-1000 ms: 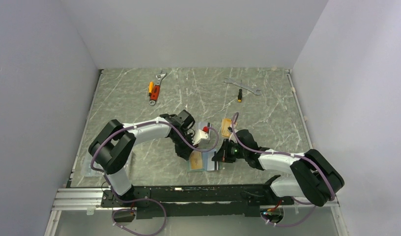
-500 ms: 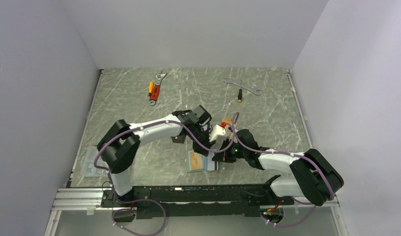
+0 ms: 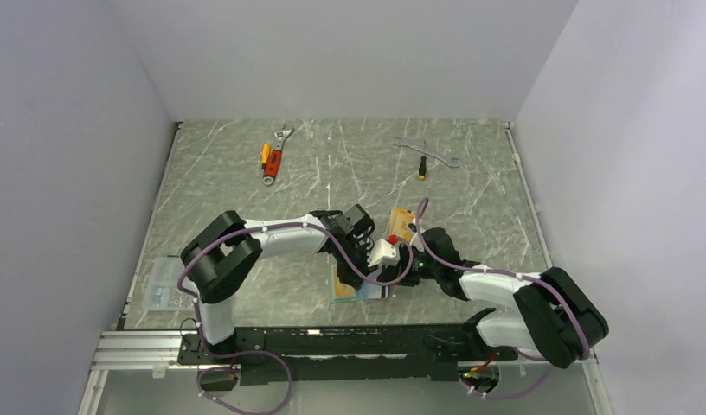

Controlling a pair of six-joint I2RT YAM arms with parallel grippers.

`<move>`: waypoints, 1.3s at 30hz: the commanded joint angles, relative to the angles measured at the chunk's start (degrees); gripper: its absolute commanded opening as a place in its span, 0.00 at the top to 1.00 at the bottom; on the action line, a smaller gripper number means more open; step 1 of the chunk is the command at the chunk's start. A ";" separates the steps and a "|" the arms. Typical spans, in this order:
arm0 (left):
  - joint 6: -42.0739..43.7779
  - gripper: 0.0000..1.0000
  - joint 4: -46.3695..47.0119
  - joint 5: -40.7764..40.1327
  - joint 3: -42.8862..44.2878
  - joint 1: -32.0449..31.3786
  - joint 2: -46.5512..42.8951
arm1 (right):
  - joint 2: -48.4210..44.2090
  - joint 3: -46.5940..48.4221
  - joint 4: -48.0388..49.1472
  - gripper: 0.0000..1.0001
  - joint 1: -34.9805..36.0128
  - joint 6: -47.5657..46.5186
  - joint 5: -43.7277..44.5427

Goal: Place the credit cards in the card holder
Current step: Turn over the card slot in the card holder.

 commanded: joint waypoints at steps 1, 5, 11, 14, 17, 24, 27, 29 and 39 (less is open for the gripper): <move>1.84 0.87 0.61 -4.28 -2.37 -0.19 -0.53 | -4.39 -2.31 -4.82 1.00 -3.15 -3.19 2.21; 1.91 0.88 0.29 -4.49 -2.66 -0.25 -0.86 | -6.42 -2.34 -6.67 1.00 -4.21 -4.09 2.13; 1.12 0.88 -0.31 -3.36 -2.12 -0.21 -1.87 | -4.29 -2.93 -3.08 1.00 -4.21 -2.69 0.82; 0.92 0.87 -1.16 -2.50 -1.35 -0.07 -3.05 | -3.45 -2.52 -1.77 1.00 -3.87 -2.15 0.43; 0.74 0.85 -3.28 -0.89 1.06 1.42 -4.43 | -2.13 -1.80 -0.48 1.00 -3.47 -1.41 -0.18; 2.65 0.82 -9.80 3.32 5.41 9.55 -8.31 | -1.44 -0.35 0.11 1.00 -2.86 -1.00 -1.36; 4.01 0.82 -9.61 2.62 2.35 12.37 -10.07 | -2.04 1.08 -0.84 1.00 -2.42 -1.21 -1.57; 4.60 0.83 -9.30 1.99 -0.08 13.80 -10.28 | -2.27 2.61 -1.81 1.00 -1.67 -1.56 -1.59; 3.23 0.83 -6.42 6.81 -8.88 19.86 -13.09 | 3.28 10.04 -1.95 1.00 3.89 -1.79 -2.07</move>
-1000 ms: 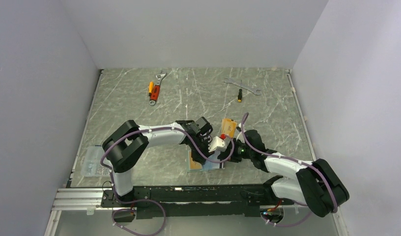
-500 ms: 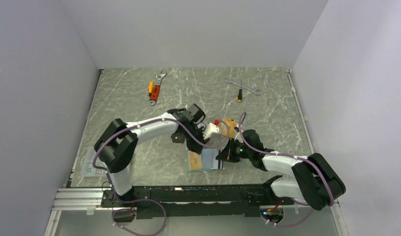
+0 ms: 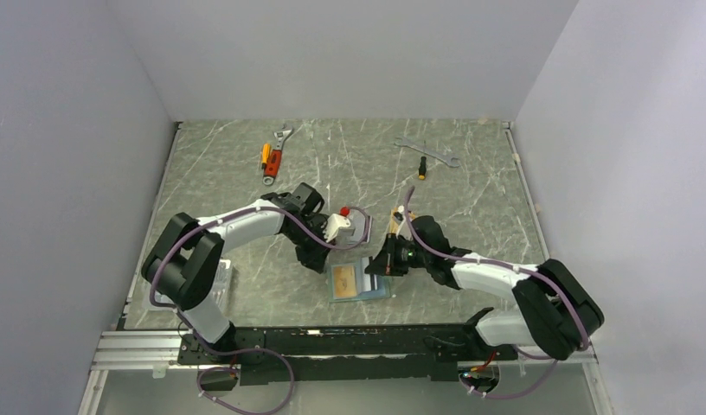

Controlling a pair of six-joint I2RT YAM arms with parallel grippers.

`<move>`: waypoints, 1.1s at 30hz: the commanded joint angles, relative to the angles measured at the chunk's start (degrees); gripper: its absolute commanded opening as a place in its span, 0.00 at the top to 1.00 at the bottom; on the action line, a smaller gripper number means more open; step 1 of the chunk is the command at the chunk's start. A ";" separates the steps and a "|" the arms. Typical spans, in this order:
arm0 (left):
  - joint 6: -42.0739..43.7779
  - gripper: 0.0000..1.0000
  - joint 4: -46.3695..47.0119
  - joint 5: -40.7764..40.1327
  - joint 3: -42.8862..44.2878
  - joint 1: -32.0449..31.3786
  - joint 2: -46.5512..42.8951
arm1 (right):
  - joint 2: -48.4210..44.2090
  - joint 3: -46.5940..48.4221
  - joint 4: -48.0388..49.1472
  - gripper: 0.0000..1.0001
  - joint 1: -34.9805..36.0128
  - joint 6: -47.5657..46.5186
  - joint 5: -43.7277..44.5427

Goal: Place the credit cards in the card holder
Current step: Turn over the card slot in the card holder.

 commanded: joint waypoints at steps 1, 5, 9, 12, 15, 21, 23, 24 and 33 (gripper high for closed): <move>0.42 0.83 1.29 5.90 -1.80 2.59 -3.34 | 4.66 3.75 1.78 1.00 2.09 -0.97 -0.58; 3.17 0.83 1.73 8.05 -3.50 3.20 -5.99 | 9.09 4.74 2.94 1.00 2.34 -1.11 -1.55; 7.63 0.82 1.92 8.87 -2.97 3.05 -7.39 | 12.48 5.34 3.99 1.00 2.38 -1.50 -2.08; 9.90 0.82 2.22 8.58 -1.14 1.94 -6.96 | 15.20 6.84 4.74 1.00 2.47 -1.59 -3.39; 11.83 0.82 2.01 7.27 0.28 -0.17 -6.51 | 15.38 7.89 4.21 1.00 2.50 -1.73 -3.26; 12.29 0.82 1.27 7.36 1.73 -1.05 -5.27 | 11.50 9.78 1.11 1.00 2.54 -2.65 -3.04; 12.22 0.82 1.27 7.34 1.09 -1.01 -5.22 | 11.81 9.62 1.72 1.00 2.61 -2.34 -3.62; 12.12 0.82 1.32 7.36 0.83 -0.96 -5.34 | 12.24 9.48 2.01 1.00 2.74 -2.20 -3.70; 13.11 0.82 1.54 7.87 0.87 -1.59 -4.25 | 19.30 9.93 4.28 1.00 3.35 -2.93 -4.76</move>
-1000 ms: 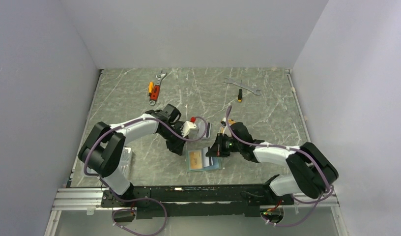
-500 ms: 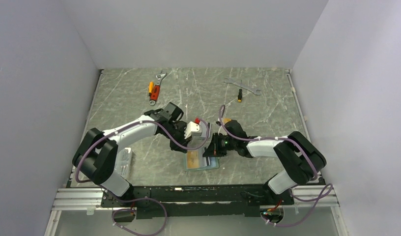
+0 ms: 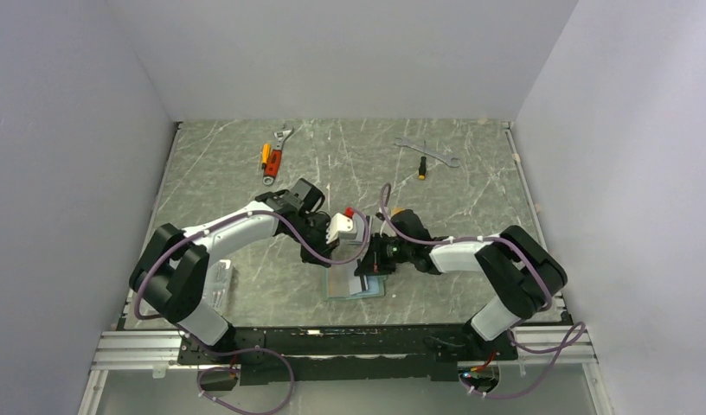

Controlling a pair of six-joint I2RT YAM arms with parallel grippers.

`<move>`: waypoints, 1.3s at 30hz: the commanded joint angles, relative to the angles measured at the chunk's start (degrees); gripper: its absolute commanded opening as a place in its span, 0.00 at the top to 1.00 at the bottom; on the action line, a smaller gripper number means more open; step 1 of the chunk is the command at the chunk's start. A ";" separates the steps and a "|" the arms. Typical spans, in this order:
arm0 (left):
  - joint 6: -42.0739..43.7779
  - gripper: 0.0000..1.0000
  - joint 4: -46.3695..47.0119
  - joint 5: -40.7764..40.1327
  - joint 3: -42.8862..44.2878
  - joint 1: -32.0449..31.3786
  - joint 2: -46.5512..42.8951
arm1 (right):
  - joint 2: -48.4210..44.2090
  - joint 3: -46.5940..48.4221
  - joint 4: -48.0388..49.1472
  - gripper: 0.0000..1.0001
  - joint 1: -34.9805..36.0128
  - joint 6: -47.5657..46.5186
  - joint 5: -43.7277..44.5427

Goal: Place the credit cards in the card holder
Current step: Turn over the card slot in the card holder.

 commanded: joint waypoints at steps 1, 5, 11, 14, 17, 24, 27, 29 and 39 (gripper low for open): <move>3.09 0.82 0.78 1.62 0.79 -1.29 1.61 | 3.67 1.08 3.30 1.00 0.31 -1.11 -1.58; 7.03 0.82 2.61 -3.55 -0.86 -5.21 3.45 | 1.45 0.89 3.34 1.00 -0.73 -0.97 -1.87; 12.17 0.82 2.71 -10.95 -2.70 -9.18 3.83 | -2.71 -2.43 6.77 1.00 -4.46 1.92 -4.51; 13.60 0.82 2.77 -14.12 -4.12 -11.09 4.13 | -3.17 -3.21 7.74 1.00 -4.91 2.80 -4.61; 14.30 0.82 3.44 -17.01 -5.74 -12.63 4.13 | -2.51 -4.15 9.92 1.00 -4.87 3.82 -4.74; 14.87 0.81 1.91 -18.75 -7.08 -14.07 3.39 | 0.22 -4.50 14.18 1.00 -4.87 5.63 -4.82; 14.80 0.81 1.24 -19.07 -7.00 -14.18 2.71 | 0.88 -4.84 15.18 1.00 -4.82 5.91 -4.14; 14.41 0.81 1.40 -19.35 -6.95 -14.19 2.29 | 1.79 -5.02 16.76 1.00 -4.73 6.51 -4.09; 13.90 0.79 0.09 -20.95 -5.71 -13.94 -0.58 | 3.59 -5.30 18.30 1.00 -3.91 7.13 -3.13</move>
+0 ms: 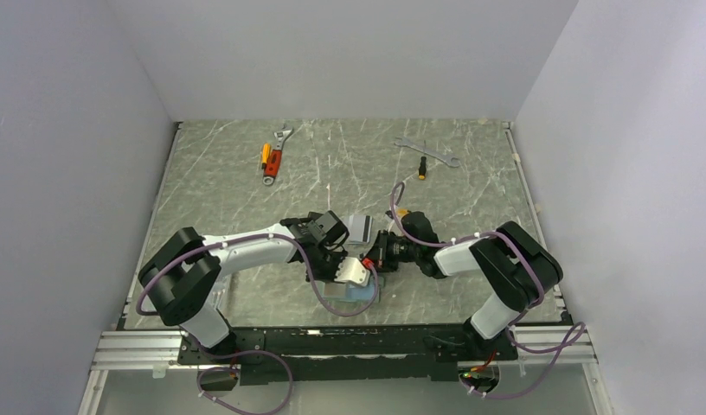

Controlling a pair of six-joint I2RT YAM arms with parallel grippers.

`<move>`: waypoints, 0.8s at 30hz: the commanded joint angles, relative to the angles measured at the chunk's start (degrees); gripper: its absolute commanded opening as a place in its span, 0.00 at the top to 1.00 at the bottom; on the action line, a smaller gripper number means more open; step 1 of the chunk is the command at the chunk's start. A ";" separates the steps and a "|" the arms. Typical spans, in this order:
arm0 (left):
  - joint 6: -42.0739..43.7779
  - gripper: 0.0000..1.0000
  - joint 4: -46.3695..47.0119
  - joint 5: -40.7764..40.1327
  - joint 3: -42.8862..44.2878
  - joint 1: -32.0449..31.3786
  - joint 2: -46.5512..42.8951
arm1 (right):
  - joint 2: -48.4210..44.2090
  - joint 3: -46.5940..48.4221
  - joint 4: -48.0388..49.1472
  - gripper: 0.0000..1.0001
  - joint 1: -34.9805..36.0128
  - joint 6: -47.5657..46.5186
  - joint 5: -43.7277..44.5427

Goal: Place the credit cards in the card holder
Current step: Turn over the card slot in the card holder.

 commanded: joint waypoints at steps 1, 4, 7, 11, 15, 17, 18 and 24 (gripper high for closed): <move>1.18 0.79 -3.92 -1.86 -0.29 0.09 -2.29 | -0.49 -0.61 3.56 1.00 0.24 0.14 0.88; 2.51 0.78 -5.25 -0.92 -0.21 0.04 -2.70 | -1.09 -0.88 3.29 1.00 0.26 0.09 1.61; 3.29 0.77 -6.50 -0.75 -0.05 0.05 -3.13 | -1.69 -1.21 2.80 1.00 0.19 -0.17 2.24; 4.02 0.75 -7.93 -0.81 1.01 0.05 -4.21 | -2.49 -1.33 1.77 1.00 0.29 -0.77 2.77; 4.16 0.68 -5.22 -0.56 -0.86 0.05 -5.10 | -2.81 -1.24 0.94 1.00 0.47 -1.17 3.21; 4.22 0.57 -2.58 1.00 -2.57 -0.10 -5.17 | -2.02 -1.10 0.43 1.00 0.50 -1.47 3.04; 4.22 0.55 -1.06 0.73 -3.53 -0.44 -4.78 | -1.95 -0.95 0.26 1.00 0.51 -1.62 2.89; 1.66 0.59 7.12 -6.02 -7.29 -3.37 -2.79 | -5.51 -0.91 -3.93 1.00 0.08 -3.32 4.79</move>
